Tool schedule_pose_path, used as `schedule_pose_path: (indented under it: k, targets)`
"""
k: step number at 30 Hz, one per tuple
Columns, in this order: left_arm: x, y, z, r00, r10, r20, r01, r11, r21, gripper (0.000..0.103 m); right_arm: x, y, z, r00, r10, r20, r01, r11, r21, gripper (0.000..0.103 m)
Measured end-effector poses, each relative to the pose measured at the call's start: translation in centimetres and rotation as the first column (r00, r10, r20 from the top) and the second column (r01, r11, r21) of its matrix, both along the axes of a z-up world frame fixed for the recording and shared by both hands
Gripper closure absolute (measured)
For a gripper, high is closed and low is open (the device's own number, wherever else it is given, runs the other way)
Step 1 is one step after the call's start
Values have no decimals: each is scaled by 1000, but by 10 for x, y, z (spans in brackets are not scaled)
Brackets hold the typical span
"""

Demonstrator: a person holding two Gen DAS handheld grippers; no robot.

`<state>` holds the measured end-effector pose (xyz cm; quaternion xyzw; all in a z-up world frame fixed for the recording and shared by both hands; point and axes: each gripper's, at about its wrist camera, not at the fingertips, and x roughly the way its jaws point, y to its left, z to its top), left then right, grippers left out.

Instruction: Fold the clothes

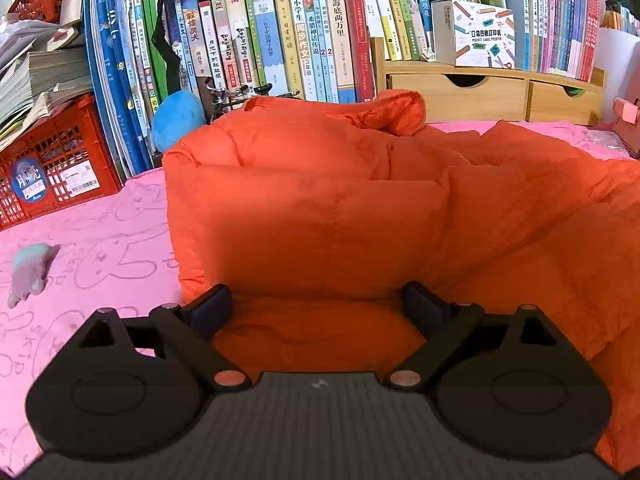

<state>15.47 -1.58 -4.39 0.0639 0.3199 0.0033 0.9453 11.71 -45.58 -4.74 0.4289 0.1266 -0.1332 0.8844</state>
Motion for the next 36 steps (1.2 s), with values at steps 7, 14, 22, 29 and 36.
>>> schedule_pose_path:
  k: [7, 14, 22, 29, 36]
  targets:
    - [-1, -2, 1, 1000, 2, 7, -2, 1000, 18, 8, -39, 8, -2, 989, 144, 23, -142, 988, -55, 50]
    - [-2, -5, 2, 1000, 13, 18, -14, 999, 50, 5, -44, 85, -14, 927, 368, -69, -375, 906, -196, 32]
    - [-1, -3, 2, 999, 29, 14, -30, 998, 51, 2, -63, 67, 14, 993, 21, -112, -65, 914, -401, 88]
    - [-4, -1, 4, 999, 38, 28, -39, 999, 35, 2, -54, 72, 23, 877, 477, -58, -458, 792, -404, 47]
    - [-44, 7, 40, 973, 85, 212, -77, 996, -48, 5, -55, 126, 18, 775, 618, -128, -606, 672, -424, 79]
